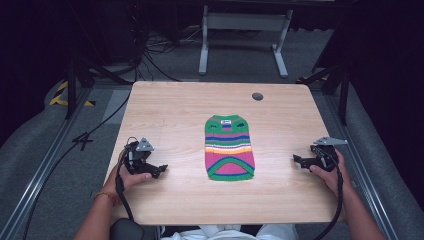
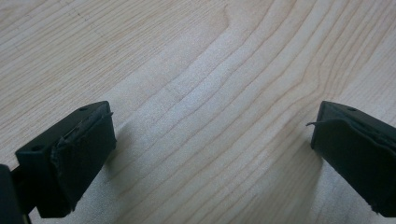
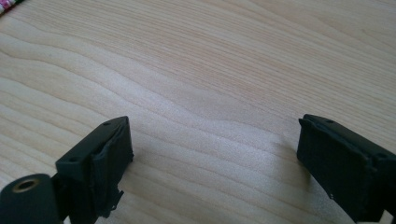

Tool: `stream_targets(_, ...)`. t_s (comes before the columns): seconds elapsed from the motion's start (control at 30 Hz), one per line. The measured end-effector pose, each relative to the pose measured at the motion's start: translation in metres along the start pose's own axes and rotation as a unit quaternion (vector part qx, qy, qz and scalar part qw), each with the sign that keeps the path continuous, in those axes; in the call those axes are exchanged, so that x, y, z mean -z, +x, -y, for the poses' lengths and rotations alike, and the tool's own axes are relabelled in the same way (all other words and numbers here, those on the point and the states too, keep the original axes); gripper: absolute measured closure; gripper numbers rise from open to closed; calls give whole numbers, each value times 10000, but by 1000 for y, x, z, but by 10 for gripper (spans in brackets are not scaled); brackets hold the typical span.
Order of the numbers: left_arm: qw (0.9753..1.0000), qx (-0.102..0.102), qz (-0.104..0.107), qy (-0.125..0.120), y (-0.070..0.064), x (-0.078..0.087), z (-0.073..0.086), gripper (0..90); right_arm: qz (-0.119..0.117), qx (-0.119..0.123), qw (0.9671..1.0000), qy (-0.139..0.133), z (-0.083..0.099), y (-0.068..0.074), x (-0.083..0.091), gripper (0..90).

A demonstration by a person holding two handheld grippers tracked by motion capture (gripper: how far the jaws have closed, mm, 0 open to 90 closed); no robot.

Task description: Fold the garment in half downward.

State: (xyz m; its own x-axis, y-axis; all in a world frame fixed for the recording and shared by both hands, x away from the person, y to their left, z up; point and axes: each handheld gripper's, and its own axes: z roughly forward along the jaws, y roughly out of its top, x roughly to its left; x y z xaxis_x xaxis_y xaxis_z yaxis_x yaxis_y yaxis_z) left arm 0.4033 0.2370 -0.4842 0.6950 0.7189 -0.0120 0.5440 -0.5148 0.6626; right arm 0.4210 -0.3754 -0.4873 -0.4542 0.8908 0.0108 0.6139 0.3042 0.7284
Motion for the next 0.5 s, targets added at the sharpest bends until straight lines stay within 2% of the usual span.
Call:
stream_targets(0.4,10000,61,-10,-10,-1,0,0,3,10,3,10000,5,1,0,1,108)
stream_targets(0.5,10000,3,-69,50,2,0,-2,4,37,10,10000,68,0,-1,2,94)
